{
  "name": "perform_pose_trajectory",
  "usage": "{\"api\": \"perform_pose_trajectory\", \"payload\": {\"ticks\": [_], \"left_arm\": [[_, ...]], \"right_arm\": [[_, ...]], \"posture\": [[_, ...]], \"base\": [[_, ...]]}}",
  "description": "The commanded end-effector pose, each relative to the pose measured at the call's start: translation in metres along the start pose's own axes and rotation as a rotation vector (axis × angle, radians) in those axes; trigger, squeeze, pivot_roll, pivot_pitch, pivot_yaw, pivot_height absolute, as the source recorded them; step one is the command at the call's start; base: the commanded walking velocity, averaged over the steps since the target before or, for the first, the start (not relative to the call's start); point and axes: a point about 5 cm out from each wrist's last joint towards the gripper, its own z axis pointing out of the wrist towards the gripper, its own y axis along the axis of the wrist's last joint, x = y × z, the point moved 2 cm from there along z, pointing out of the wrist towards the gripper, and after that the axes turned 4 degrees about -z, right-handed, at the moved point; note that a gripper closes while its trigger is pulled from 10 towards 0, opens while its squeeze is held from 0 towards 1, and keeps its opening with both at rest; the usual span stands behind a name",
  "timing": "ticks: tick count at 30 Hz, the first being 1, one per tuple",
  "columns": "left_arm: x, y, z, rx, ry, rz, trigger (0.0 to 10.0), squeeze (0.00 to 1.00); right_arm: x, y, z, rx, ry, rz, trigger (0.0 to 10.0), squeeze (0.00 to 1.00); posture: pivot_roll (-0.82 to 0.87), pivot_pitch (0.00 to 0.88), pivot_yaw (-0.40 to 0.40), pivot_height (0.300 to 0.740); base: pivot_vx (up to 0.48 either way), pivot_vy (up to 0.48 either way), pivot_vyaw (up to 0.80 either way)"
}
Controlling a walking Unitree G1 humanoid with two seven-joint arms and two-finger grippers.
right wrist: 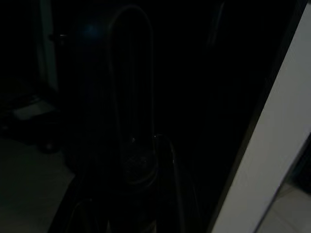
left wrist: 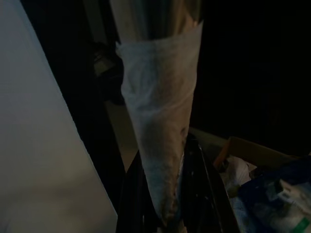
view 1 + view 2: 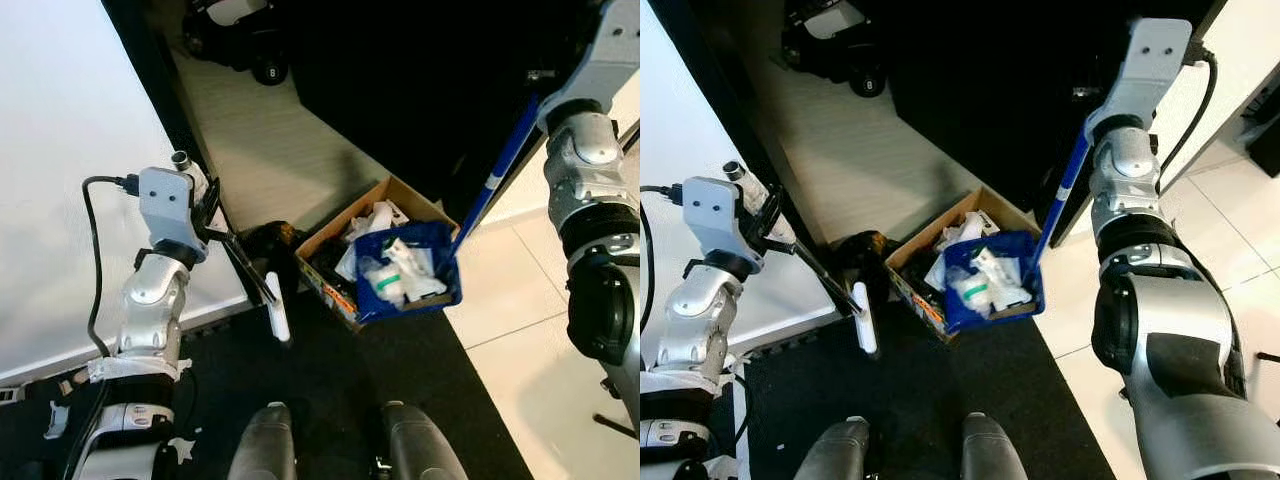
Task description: Sweep floor
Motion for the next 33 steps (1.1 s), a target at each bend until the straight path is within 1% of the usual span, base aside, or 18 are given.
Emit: {"api": "perform_pose_trajectory", "payload": {"ticks": [1, 3, 4, 5, 7, 12, 13, 17, 18, 22, 25, 26, 27, 29, 30, 33], "left_arm": [[0.002, 0.008, -0.001, -0.034, 0.002, 0.014, 10.0, 0.00], [0.003, 0.008, -0.003, -0.035, 0.008, 0.016, 10.0, 0.00], [0.003, 0.008, -0.003, -0.035, 0.008, 0.016, 10.0, 0.00], [0.004, 0.009, -0.003, -0.035, 0.012, 0.017, 10.0, 0.00], [0.006, 0.009, -0.004, -0.035, 0.021, 0.019, 10.0, 0.00], [0.007, 0.010, -0.006, -0.035, 0.028, 0.021, 10.0, 0.00], [0.008, 0.011, -0.006, -0.036, 0.032, 0.023, 10.0, 0.00], [0.009, 0.011, -0.007, -0.038, 0.034, 0.024, 10.0, 0.00], [0.009, 0.012, -0.007, -0.038, 0.036, 0.024, 10.0, 0.00], [0.009, 0.012, -0.007, -0.038, 0.037, 0.025, 10.0, 0.00], [0.009, 0.012, -0.008, -0.037, 0.037, 0.025, 10.0, 0.00], [0.008, 0.011, -0.009, -0.035, 0.039, 0.023, 10.0, 0.00], [0.008, 0.011, -0.009, -0.035, 0.039, 0.023, 10.0, 0.00], [0.008, 0.010, -0.009, -0.028, 0.043, 0.018, 10.0, 0.00], [0.008, 0.010, -0.009, -0.028, 0.043, 0.018, 10.0, 0.00], [0.008, 0.004, -0.009, 0.014, 0.060, 0.001, 10.0, 0.00]], "right_arm": [[0.003, 0.016, 0.005, -0.060, -0.013, 0.005, 10.0, 0.00], [0.013, 0.016, 0.005, -0.060, -0.003, 0.014, 10.0, 0.00], [0.013, 0.016, 0.005, -0.060, -0.003, 0.014, 10.0, 0.00], [0.018, 0.015, 0.005, -0.058, 0.001, 0.017, 10.0, 0.00], [0.027, 0.015, 0.004, -0.050, -0.002, 0.044, 10.0, 0.00], [0.034, 0.016, 0.004, -0.049, -0.041, 0.046, 10.0, 0.00], [0.037, 0.018, 0.004, -0.055, -0.088, 0.017, 10.0, 0.00], [0.039, 0.020, 0.003, -0.067, -0.109, -0.017, 10.0, 0.00], [0.041, 0.022, 0.003, -0.079, -0.121, -0.043, 10.0, 0.00], [0.044, 0.024, 0.003, -0.092, -0.131, -0.064, 10.0, 0.00], [0.047, 0.025, 0.002, -0.097, -0.135, -0.070, 10.0, 0.00], [0.055, 0.027, 0.001, -0.110, -0.127, -0.069, 10.0, 0.00], [0.055, 0.027, 0.001, -0.110, -0.127, -0.069, 10.0, 0.00], [0.061, 0.028, 0.000, -0.118, -0.113, -0.061, 10.0, 0.00], [0.061, 0.028, 0.000, -0.118, -0.113, -0.061, 10.0, 0.00], [0.061, 0.026, -0.001, -0.110, -0.125, -0.036, 10.0, 0.00]], "posture": [[0.06, 0.070, -0.082, 0.740], [0.07, 0.074, -0.086, 0.740], [0.07, 0.074, -0.086, 0.740], [0.07, 0.082, -0.091, 0.740], [0.07, 0.085, -0.093, 0.740], [0.08, 0.093, -0.096, 0.740], [0.08, 0.093, -0.096, 0.740], [0.08, 0.096, -0.098, 0.740], [0.09, 0.100, -0.099, 0.740], [0.08, 0.102, -0.099, 0.740], [0.08, 0.102, -0.099, 0.740], [0.09, 0.099, -0.102, 0.740], [0.09, 0.099, -0.102, 0.740], [0.09, 0.097, -0.104, 0.740], [0.09, 0.097, -0.104, 0.740], [0.09, 0.094, -0.101, 0.740]], "base": [[0.000, 0.000, 0.00], [0.000, 0.000, 0.00], [0.000, 0.000, 0.00], [0.000, 0.000, 0.00], [0.000, 0.000, 0.00], [0.000, 0.000, 0.00], [0.000, 0.000, 0.00], [0.000, 0.000, 0.00], [0.000, 0.000, 0.00], [0.000, 0.000, 0.00], [0.000, 0.000, 0.00], [0.000, 0.000, 0.00], [0.000, 0.000, 0.00], [0.000, 0.000, 0.00], [0.000, 0.000, 0.00], [0.000, 0.000, 0.00]]}}
